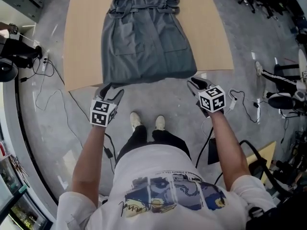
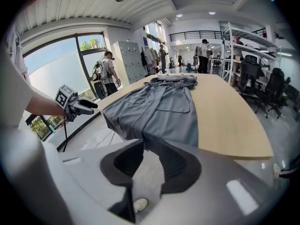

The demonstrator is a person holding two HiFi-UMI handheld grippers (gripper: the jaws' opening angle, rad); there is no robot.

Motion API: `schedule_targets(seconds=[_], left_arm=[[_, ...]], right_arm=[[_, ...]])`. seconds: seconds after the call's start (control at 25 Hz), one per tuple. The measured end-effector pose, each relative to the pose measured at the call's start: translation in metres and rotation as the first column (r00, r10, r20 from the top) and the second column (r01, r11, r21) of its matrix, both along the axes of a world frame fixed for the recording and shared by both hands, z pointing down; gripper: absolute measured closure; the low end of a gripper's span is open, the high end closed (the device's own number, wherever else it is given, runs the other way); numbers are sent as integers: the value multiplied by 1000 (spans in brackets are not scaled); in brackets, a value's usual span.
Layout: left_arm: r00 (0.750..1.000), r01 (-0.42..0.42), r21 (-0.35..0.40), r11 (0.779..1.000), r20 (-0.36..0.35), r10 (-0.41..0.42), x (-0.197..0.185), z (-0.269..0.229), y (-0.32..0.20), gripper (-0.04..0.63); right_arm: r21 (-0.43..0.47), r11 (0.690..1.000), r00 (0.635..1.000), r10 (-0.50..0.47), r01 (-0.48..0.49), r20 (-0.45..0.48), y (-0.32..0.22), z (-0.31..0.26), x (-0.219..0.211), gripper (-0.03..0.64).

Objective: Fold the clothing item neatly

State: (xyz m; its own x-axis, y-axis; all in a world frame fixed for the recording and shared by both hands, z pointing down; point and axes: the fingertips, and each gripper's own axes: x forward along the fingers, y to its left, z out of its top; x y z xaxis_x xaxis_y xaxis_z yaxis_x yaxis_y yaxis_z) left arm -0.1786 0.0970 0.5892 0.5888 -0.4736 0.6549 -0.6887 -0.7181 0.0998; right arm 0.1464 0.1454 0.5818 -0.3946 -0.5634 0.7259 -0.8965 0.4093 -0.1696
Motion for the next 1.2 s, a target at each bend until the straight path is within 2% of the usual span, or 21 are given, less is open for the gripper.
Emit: schedule_targets(seconds=[0.2,0.44,0.68,0.84,0.96,1.2], left_arm=[[994,109,-51,993,18,-109,-15,23,11,340],[976,214,-108,971,71,-207,-38,59,11,337],[965,251,-153,956,111,-236,-47,84,5,302],[959,276,-206,939,117,-257,-54,104,-1,268],[955,294,-238,926,94,-280,-63,117,-7,258],[968,247,-268,931,22,-250,-57,134,-27,241]], right_arm=[[-30,999,999,-40,41,33,13,31,17,489],[-99,994,998,-53,55,21,17,79,45,465],[-139,987,996,-86,86,7,4,106,65,453],[-172,983,998,-70,68,-1,-5,123,80,445],[-175,983,998,-54,57,21,-15,133,78,436],[-167,982,995,-74,83,60,-25,150,63,433]])
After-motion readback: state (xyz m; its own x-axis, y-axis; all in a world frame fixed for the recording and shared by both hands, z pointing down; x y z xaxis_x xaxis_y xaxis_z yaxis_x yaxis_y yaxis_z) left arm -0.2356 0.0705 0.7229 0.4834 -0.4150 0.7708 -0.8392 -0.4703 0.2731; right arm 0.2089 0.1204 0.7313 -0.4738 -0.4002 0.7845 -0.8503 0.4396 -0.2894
